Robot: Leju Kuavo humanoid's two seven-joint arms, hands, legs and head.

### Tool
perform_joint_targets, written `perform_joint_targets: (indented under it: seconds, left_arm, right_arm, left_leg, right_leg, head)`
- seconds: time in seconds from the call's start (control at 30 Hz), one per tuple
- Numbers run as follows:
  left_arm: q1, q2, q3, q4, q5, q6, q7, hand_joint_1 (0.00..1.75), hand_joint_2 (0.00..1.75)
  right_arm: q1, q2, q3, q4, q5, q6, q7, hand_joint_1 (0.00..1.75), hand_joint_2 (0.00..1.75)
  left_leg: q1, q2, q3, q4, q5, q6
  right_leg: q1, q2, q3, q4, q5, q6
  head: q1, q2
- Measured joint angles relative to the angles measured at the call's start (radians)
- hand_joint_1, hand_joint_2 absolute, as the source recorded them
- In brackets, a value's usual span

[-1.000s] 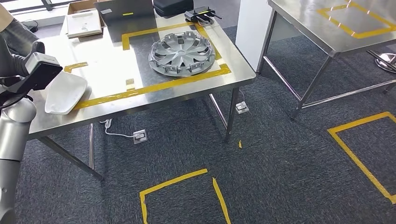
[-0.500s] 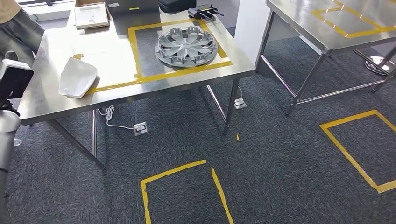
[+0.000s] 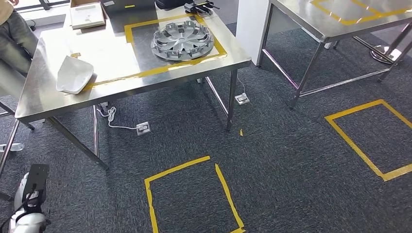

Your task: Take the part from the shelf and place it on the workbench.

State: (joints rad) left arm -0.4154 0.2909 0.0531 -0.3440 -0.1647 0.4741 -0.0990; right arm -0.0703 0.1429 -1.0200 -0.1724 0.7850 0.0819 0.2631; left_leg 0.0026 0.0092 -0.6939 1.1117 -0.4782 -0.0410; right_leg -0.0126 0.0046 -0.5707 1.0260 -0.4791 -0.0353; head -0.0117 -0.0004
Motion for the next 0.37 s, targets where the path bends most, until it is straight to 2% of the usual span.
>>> perform_joint_targets:
  seconds: [0.03, 0.07, 0.1, 0.13, 0.17, 0.2, 0.23, 0.27, 0.3, 0.33, 0.37]
  left_arm:
    - [0.027, -0.008, 0.011, 0.021, 0.0, -0.016, 0.055, 0.0, 0.0]
    - [0.059, -0.018, 0.021, 0.041, 0.0, -0.031, 0.105, 0.0, 0.0]
    - [0.092, -0.03, 0.03, 0.057, 0.001, -0.044, 0.144, 0.0, 0.0]
    - [0.123, -0.043, 0.036, 0.072, 0.002, -0.055, 0.176, 0.0, 0.0]
    - [0.15, -0.055, 0.04, 0.085, 0.0, -0.067, 0.208, 0.0, 0.0]
    - [0.171, -0.066, 0.042, 0.096, -0.005, -0.082, 0.245, 0.0, 0.0]
    - [0.19, -0.077, 0.043, 0.105, -0.012, -0.096, 0.287, 0.0, 0.0]
    - [0.21, -0.089, 0.044, 0.113, -0.018, -0.108, 0.323, 0.0, 0.0]
    - [0.231, -0.102, 0.044, 0.12, -0.022, -0.116, 0.348, 0.0, 0.0]
    - [0.252, -0.115, 0.044, 0.127, -0.021, -0.122, 0.363, 0.0, 0.0]
    - [0.263, -0.123, 0.044, 0.13, -0.02, -0.124, 0.368, 0.0, 0.0]
  right_arm:
    - [0.0, -0.003, 0.0, 0.0, 0.005, 0.006, 0.0, 0.0, 0.0]
    - [0.001, -0.006, 0.0, 0.0, 0.009, 0.014, 0.0, 0.0, 0.0]
    - [0.003, -0.01, 0.0, 0.0, 0.014, 0.02, 0.0, 0.0, 0.0]
    - [0.004, -0.012, 0.0, 0.0, 0.018, 0.023, 0.0, 0.0, 0.0]
    - [0.006, -0.014, 0.0, 0.0, 0.021, 0.026, 0.0, 0.0, 0.0]
    - [0.006, -0.016, 0.0, 0.0, 0.025, 0.027, 0.0, 0.0, 0.0]
    - [0.005, -0.018, 0.0, 0.0, 0.029, 0.028, 0.0, 0.0, 0.0]
    - [0.004, -0.021, 0.001, 0.0, 0.033, 0.028, 0.0, 0.0, 0.0]
    - [0.002, -0.024, 0.001, -0.001, 0.037, 0.029, 0.0, 0.0, 0.0]
    - [0.001, -0.026, 0.001, -0.001, 0.039, 0.029, -0.003, 0.0, 0.0]
    - [0.001, -0.026, 0.002, -0.001, 0.04, 0.029, -0.004, 0.0, 0.0]
  left_leg:
    - [0.001, -0.003, -0.018, 0.062, -0.051, -0.005]
    - [0.003, -0.004, -0.03, 0.129, -0.089, -0.009]
    - [0.005, -0.004, -0.032, 0.177, -0.104, -0.011]
    - [0.008, -0.004, -0.018, 0.194, -0.097, -0.012]
    - [0.011, -0.004, 0.014, 0.175, -0.076, -0.013]
    - [0.014, -0.004, 0.064, 0.12, -0.055, -0.013]
    - [0.015, -0.004, 0.121, 0.045, -0.052, -0.013]
    - [0.012, -0.006, 0.169, -0.019, -0.057, -0.007]
    - [0.01, -0.007, 0.201, -0.066, -0.068, 0.001]
    - [0.006, -0.009, 0.212, -0.089, -0.077, 0.01]
    - [0.004, -0.011, 0.212, -0.09, -0.074, 0.017]
  right_leg:
    - [0.0, -0.001, -0.014, 0.0, 0.011, -0.002]
    - [0.0, -0.001, -0.027, 0.0, 0.022, -0.001]
    - [-0.001, 0.0, -0.041, 0.001, 0.032, 0.0]
    - [-0.001, 0.0, -0.054, 0.003, 0.042, 0.003]
    - [-0.002, 0.0, -0.068, 0.005, 0.052, 0.007]
    - [-0.002, -0.002, -0.08, 0.007, 0.061, 0.011]
    - [-0.002, -0.004, -0.089, 0.01, 0.069, 0.017]
    - [-0.002, -0.005, -0.093, 0.011, 0.075, 0.024]
    - [-0.001, -0.006, -0.093, 0.011, 0.082, 0.031]
    - [-0.001, -0.006, -0.091, 0.009, 0.089, 0.038]
    - [-0.001, -0.006, -0.089, 0.007, 0.092, 0.042]
  head:
    - [0.0, 0.0]
    - [0.0, 0.0]
    - [0.0, 0.0]
    - [0.0, 0.0]
    - [0.0, 0.0]
    - [0.0, 0.0]
    - [0.0, 0.0]
    - [0.0, 0.0]
    - [0.0, 0.0]
    - [0.0, 0.0]
    - [0.0, 0.0]
